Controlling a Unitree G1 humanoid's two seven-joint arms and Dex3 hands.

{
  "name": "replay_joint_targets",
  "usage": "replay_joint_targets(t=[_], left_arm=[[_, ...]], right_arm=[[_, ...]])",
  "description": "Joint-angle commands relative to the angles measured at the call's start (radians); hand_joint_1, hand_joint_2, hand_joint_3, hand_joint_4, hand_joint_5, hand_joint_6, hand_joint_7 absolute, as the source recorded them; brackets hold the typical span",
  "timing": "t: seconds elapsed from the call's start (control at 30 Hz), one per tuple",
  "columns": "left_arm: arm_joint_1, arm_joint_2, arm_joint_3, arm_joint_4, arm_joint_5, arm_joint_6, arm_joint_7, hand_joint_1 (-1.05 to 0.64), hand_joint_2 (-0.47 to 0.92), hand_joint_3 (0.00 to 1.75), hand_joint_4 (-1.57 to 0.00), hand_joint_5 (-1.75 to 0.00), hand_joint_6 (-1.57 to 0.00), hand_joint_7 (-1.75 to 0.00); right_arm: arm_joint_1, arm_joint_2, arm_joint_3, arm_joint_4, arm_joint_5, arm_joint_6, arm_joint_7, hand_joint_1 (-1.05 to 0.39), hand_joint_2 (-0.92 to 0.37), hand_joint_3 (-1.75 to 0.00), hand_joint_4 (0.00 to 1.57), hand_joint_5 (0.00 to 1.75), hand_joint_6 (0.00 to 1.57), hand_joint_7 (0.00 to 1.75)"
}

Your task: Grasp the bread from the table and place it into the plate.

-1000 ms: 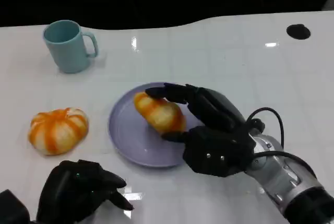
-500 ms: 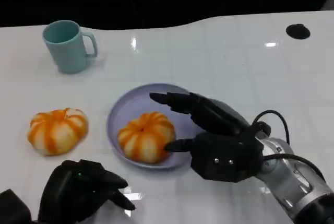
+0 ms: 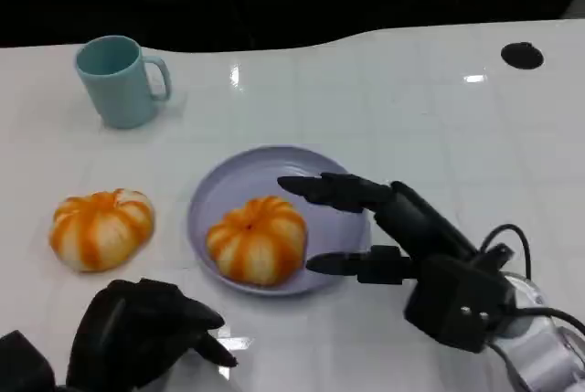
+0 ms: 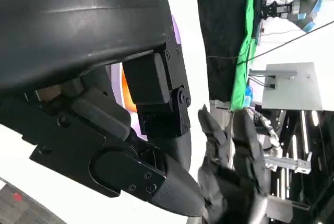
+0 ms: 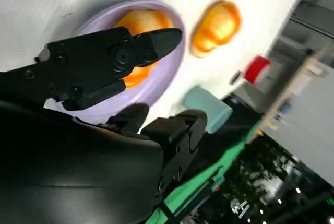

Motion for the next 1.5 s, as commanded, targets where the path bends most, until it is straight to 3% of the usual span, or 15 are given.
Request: replay_joint_targets(t=[0.03, 0.07, 0.13, 0.23, 0.4, 0.57, 0.8, 1.0, 1.1, 1.5], left_arm=[[0.005, 0.014, 0.003, -0.006, 0.003, -0.001, 0.007, -1.05, 0.78, 0.0, -1.57, -0.38, -1.57, -0.12], [0.005, 0.015, 0.003, -0.007, 0.002, 0.001, 0.008, -1.05, 0.78, 0.0, -1.57, -0.38, -1.57, -0.12], [0.005, 0.014, 0.003, -0.009, 0.003, 0.003, 0.01, -1.05, 0.78, 0.0, -1.57, -0.38, -1.57, -0.12], [0.004, 0.015, 0.003, -0.006, 0.004, 0.0, 0.012, -1.05, 0.78, 0.0, -1.57, -0.38, -1.57, -0.12], [0.003, 0.011, 0.001, -0.005, 0.008, -0.005, 0.016, -1.05, 0.79, 0.0, -1.57, -0.38, -1.57, -0.12], [0.006, 0.008, -0.002, -0.009, 0.007, -0.005, 0.018, -1.05, 0.79, 0.0, -1.57, -0.38, -1.57, -0.11], [0.007, 0.009, -0.002, -0.01, 0.006, -0.004, 0.02, -1.05, 0.79, 0.0, -1.57, -0.37, -1.57, -0.11], [0.005, 0.011, 0.0, -0.009, 0.009, -0.003, 0.026, -1.05, 0.79, 0.0, -1.57, -0.37, -1.57, -0.11], [0.004, 0.014, -0.001, -0.005, 0.011, -0.007, 0.024, -1.05, 0.79, 0.0, -1.57, -0.37, -1.57, -0.11], [0.016, 0.014, -0.002, -0.013, 0.002, -0.01, 0.012, -1.05, 0.79, 0.0, -1.57, -0.37, -1.57, -0.11]], right_arm=[[0.088, -0.014, -0.046, -0.125, 0.113, 0.027, 0.058, -0.21, -0.9, -0.03, 0.42, 1.19, 0.76, 0.32], [0.106, -0.015, -0.051, -0.148, 0.135, 0.039, 0.071, -0.19, -0.84, -0.17, 0.41, 1.24, 0.72, 0.47], [0.135, -0.018, -0.06, -0.191, 0.163, 0.064, 0.091, -0.18, -0.52, -0.81, 0.41, 1.28, 0.61, 0.75], [0.194, -0.028, -0.077, -0.258, 0.209, 0.084, 0.122, -0.19, -0.43, -1.03, 0.43, 1.34, 0.56, 0.95], [0.269, -0.049, -0.096, -0.36, 0.284, 0.17, 0.173, -0.11, -0.45, -1.08, 0.42, 1.42, 0.46, 1.2], [0.337, -0.066, -0.119, -0.465, 0.325, 0.26, 0.197, -0.02, -0.55, -1.02, 0.41, 1.49, 0.39, 1.36], [0.423, -0.081, -0.141, -0.603, 0.33, 0.371, 0.185, -0.02, -0.74, -0.79, 0.54, 1.55, 0.51, 1.37], [0.476, -0.066, -0.132, -0.698, 0.303, 0.467, 0.142, -0.05, -0.74, -0.79, 0.6, 1.63, 0.56, 1.43], [0.492, -0.047, -0.124, -0.69, 0.29, 0.458, 0.119, -0.03, -0.71, -0.84, 0.6, 1.68, 0.56, 1.48], [0.491, -0.012, -0.136, -0.521, 0.252, 0.258, 0.079, -0.07, -0.6, -1.02, 0.64, 1.75, 0.55, 1.52]])
